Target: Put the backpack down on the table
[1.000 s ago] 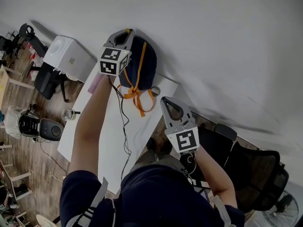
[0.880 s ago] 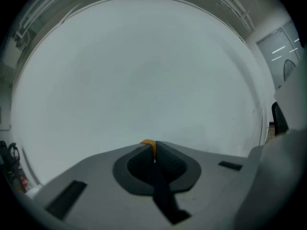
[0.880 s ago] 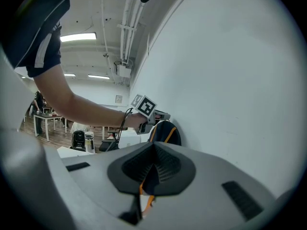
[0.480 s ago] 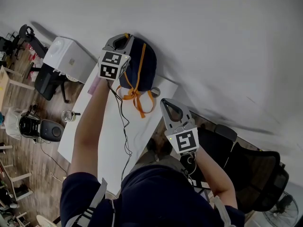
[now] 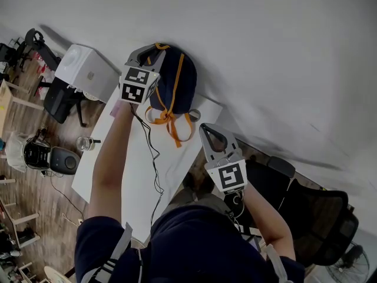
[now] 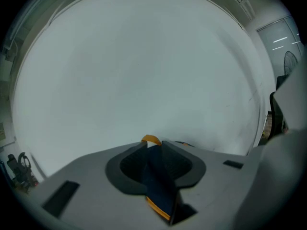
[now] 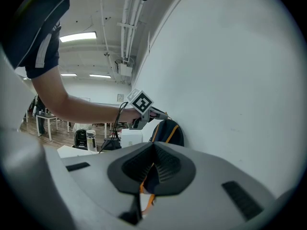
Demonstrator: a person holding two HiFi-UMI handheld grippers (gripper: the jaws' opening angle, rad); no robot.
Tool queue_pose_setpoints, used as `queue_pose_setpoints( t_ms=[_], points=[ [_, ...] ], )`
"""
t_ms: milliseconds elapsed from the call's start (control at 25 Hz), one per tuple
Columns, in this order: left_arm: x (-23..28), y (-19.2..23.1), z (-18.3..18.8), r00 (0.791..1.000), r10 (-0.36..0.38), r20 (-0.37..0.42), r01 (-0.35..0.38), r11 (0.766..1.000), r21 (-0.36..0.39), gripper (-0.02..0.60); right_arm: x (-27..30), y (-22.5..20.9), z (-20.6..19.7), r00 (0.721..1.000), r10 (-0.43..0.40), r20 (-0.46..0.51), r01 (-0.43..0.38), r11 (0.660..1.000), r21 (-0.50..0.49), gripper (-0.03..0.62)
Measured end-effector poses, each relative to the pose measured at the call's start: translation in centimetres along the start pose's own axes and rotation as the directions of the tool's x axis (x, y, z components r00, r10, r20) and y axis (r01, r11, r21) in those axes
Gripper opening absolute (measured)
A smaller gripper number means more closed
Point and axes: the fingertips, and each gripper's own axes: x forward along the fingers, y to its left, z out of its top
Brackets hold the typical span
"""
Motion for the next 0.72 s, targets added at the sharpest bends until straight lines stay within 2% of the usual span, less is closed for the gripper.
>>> queue_pose_setpoints(
  t_ms=[80, 160, 280, 520, 720],
  points=[
    [-0.2, 0.0, -0.1, 1.000, 0.009, 0.006, -0.009, 1.000, 0.000, 0.114, 0.0, 0.1, 0.1, 1.000, 0.003, 0.002, -0.003, 1.000, -0.006, 0.000],
    [-0.3, 0.0, -0.1, 1.000, 0.011, 0.011, -0.011, 1.000, -0.009, 0.157, -0.1, 0.2, 0.3, 1.000, 0.007, 0.009, -0.007, 1.000, -0.020, 0.000],
    [-0.6, 0.2, 0.1, 0.999, 0.009, 0.031, -0.008, 1.000, -0.028, 0.178, 0.0, 0.1, 0.4, 1.000, 0.009, 0.006, -0.008, 1.000, -0.023, 0.000],
    [-1.1, 0.0, 0.8, 0.997, 0.015, 0.078, -0.012, 0.999, -0.045, 0.272, 0.1, 0.1, 0.3, 1.000, 0.016, 0.019, -0.015, 0.999, -0.032, 0.000],
    [-2.7, 0.1, 1.9, 0.992, 0.039, 0.124, -0.032, 0.998, -0.052, 0.287, -0.3, 0.0, 0.2, 1.000, 0.008, 0.006, -0.008, 1.000, -0.011, 0.000]
  ],
)
